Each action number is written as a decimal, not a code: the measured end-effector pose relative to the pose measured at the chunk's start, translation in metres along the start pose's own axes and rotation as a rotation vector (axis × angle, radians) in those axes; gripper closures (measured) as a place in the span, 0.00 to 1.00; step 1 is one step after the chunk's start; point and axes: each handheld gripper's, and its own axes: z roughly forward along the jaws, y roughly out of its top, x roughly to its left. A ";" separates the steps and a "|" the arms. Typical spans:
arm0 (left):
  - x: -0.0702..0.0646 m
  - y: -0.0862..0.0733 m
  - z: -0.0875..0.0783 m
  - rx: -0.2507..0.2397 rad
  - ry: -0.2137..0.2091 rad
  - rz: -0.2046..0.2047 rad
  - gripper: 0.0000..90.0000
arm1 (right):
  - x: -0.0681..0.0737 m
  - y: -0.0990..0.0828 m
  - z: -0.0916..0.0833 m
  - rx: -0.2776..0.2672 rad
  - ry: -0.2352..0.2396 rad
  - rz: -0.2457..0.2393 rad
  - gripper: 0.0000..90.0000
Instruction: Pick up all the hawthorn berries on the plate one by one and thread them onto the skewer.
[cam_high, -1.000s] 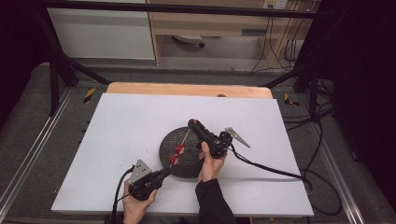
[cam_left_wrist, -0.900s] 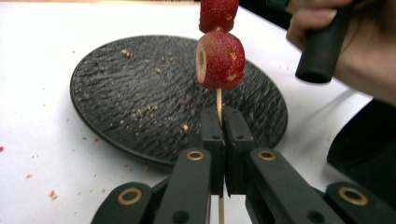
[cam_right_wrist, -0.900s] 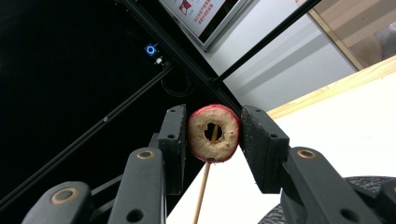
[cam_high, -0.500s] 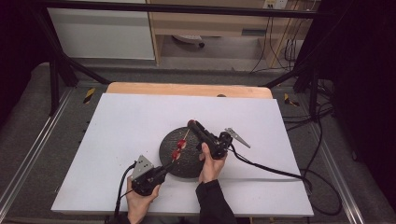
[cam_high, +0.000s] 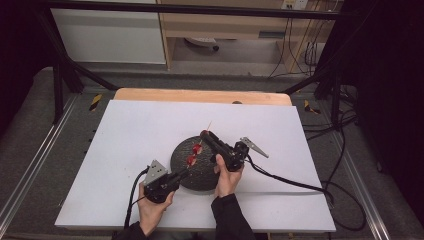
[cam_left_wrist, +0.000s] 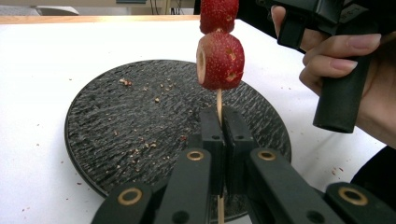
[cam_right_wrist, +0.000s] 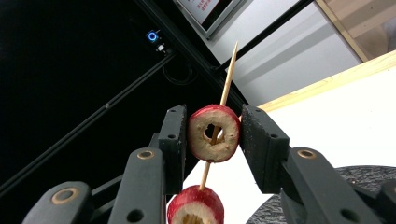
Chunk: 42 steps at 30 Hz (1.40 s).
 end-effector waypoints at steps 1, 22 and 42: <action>0.000 0.001 0.000 0.001 0.000 0.000 0.98 | 0.000 -0.001 0.000 0.004 0.000 0.002 0.69; 0.008 0.000 -0.005 0.016 0.003 -0.006 0.98 | 0.000 0.022 -0.009 0.191 -0.053 -0.169 0.39; 0.028 0.005 -0.017 0.090 0.001 0.003 0.98 | -0.033 0.033 -0.047 0.529 -0.189 -0.413 0.02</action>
